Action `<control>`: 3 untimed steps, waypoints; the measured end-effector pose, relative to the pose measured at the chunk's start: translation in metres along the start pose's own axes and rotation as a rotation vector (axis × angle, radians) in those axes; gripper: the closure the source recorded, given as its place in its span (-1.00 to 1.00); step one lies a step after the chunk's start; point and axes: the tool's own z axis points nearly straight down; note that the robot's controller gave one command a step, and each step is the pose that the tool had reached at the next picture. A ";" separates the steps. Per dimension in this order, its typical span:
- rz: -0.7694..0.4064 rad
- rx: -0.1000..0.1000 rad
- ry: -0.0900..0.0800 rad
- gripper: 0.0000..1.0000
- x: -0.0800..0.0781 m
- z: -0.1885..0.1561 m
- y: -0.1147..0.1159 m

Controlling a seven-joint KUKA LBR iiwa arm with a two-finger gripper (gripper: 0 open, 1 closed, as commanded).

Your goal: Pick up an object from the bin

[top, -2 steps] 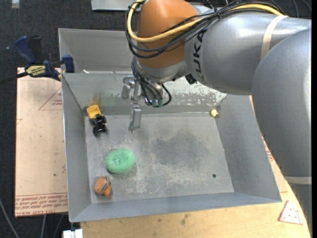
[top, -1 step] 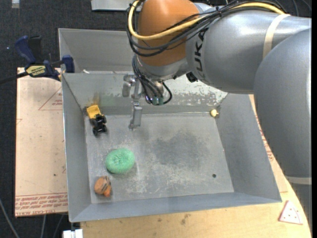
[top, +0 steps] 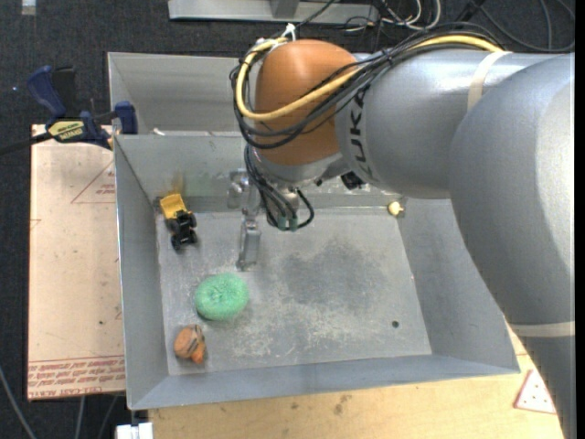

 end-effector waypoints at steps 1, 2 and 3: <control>0.005 0.002 0.007 -1.00 0.015 0.041 -0.013; -0.181 0.001 0.004 -1.00 0.044 0.068 -0.018; -0.278 0.002 0.006 -1.00 0.062 0.082 0.006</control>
Offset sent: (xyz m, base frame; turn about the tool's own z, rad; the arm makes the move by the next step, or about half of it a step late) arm -0.0684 -0.0206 -0.0937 -0.3037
